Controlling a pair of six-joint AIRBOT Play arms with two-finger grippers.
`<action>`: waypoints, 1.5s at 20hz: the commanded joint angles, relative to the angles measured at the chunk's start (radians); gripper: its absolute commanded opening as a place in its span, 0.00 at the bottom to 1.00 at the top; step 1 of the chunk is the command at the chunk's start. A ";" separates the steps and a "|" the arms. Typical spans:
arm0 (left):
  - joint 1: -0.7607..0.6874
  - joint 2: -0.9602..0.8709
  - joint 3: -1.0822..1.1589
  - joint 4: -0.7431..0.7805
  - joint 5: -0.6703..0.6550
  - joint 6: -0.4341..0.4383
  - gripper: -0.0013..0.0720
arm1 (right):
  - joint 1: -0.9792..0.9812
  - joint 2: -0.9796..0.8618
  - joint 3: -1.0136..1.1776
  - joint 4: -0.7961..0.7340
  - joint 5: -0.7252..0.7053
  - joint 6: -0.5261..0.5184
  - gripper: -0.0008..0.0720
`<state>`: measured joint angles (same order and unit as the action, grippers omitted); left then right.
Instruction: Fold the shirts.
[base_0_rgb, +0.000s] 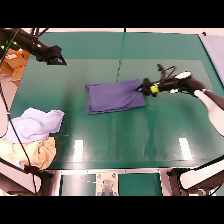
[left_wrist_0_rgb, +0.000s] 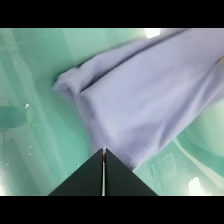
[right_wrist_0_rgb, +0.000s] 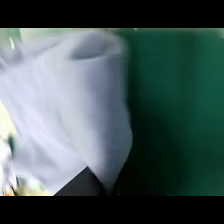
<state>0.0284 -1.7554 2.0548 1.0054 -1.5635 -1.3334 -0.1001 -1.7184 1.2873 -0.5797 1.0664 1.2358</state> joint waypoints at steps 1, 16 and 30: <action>0.000 0.000 0.000 0.001 0.000 0.000 0.04 | -0.195 0.085 0.017 0.014 0.005 0.028 0.03; 0.000 0.000 0.000 0.000 0.000 -0.027 0.04 | -1.435 0.230 -0.231 -0.353 0.114 0.073 0.03; 0.000 0.003 0.000 -0.027 0.002 -0.031 0.04 | -1.444 0.226 -0.090 -0.717 0.433 0.383 0.59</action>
<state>0.0288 -1.7550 2.0544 0.9970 -1.5646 -1.3636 -1.5623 -1.4971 1.0958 -1.2186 1.3396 1.5093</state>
